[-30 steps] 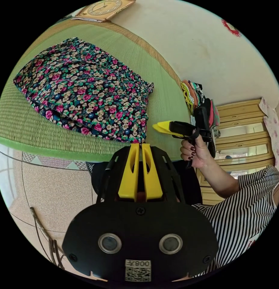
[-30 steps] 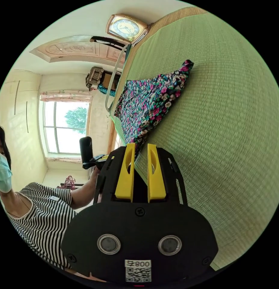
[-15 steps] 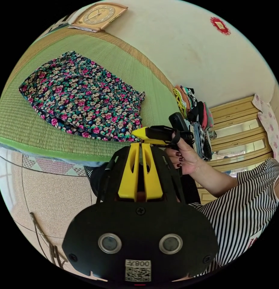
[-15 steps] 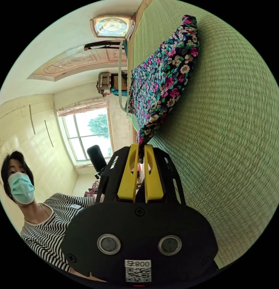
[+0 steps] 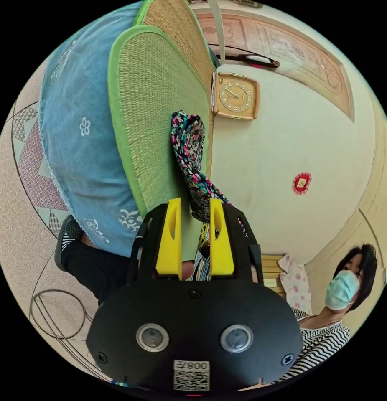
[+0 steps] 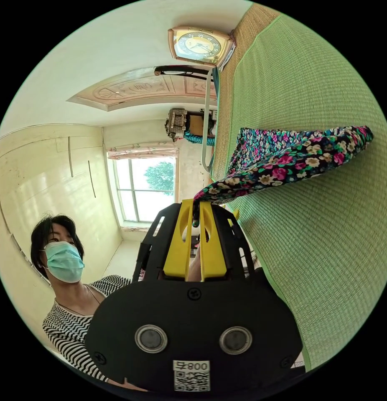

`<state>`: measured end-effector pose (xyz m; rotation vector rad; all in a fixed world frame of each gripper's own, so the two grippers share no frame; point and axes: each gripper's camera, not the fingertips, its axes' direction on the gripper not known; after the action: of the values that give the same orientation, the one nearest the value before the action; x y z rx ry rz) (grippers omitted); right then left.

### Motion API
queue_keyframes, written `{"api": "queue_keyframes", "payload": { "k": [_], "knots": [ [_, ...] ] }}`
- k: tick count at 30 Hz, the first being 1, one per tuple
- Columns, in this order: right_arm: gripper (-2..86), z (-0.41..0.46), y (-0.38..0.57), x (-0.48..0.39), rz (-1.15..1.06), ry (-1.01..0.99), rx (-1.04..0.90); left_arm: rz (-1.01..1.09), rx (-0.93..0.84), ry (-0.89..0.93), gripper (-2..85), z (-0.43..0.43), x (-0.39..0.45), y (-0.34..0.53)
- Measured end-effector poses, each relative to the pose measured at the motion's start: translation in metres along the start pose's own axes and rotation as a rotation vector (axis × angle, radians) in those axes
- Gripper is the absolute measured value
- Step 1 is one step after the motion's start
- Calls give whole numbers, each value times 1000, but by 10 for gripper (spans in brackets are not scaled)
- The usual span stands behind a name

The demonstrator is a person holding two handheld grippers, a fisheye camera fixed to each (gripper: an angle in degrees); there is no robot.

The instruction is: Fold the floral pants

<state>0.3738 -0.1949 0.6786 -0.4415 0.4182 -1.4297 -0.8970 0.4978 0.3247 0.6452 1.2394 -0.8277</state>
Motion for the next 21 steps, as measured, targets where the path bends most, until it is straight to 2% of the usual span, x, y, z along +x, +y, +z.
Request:
{"api": "queue_keyframes", "payload": {
  "k": [13,21],
  "knots": [
    [20,-13,38,11,-13,-12,20,-47,6,-169,91,34,3,-51],
    [20,-29,83,29,7,30,30,-25,-16,-204,44,80,5,-55]
  ]
}}
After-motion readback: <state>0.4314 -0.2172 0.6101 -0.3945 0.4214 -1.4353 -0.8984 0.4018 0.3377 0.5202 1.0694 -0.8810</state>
